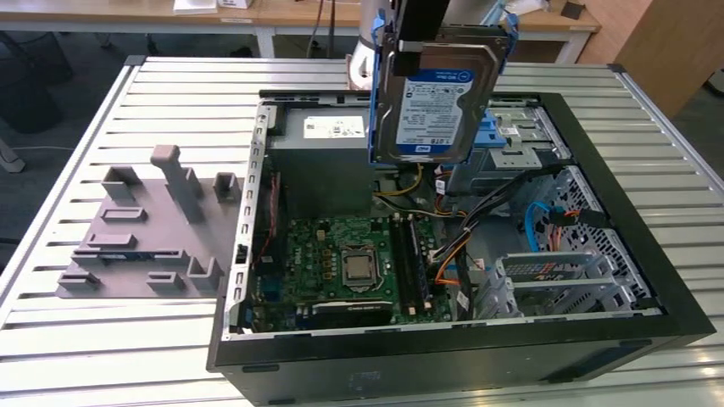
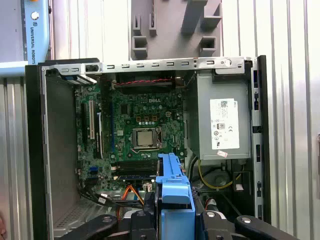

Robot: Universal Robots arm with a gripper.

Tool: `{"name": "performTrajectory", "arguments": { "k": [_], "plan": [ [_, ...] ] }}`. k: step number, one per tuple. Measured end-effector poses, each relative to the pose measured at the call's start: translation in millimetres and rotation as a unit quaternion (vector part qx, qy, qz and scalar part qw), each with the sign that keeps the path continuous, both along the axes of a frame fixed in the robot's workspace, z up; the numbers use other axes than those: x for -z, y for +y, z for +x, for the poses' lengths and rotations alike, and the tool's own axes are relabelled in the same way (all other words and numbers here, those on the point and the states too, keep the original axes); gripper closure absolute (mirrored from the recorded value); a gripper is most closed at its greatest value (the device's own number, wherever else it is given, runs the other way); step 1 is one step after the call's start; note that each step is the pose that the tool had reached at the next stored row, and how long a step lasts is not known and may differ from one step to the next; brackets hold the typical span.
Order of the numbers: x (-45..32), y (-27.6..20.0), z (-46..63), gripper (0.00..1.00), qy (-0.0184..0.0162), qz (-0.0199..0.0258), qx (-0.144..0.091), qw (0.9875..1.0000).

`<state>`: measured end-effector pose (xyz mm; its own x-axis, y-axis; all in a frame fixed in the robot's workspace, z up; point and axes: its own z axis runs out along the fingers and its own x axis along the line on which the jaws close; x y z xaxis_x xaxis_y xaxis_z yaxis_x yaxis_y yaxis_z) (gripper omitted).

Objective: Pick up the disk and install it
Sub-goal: 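Insert the disk into the insertion slot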

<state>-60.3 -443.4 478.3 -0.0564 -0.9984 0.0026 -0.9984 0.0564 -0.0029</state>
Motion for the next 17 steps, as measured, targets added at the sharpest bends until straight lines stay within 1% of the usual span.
{"name": "performTrajectory", "arguments": {
  "k": [17],
  "plan": [
    [0.0,0.0,-7.9,0.64,0.0,0.0,0.0,1.0]
  ]
}}
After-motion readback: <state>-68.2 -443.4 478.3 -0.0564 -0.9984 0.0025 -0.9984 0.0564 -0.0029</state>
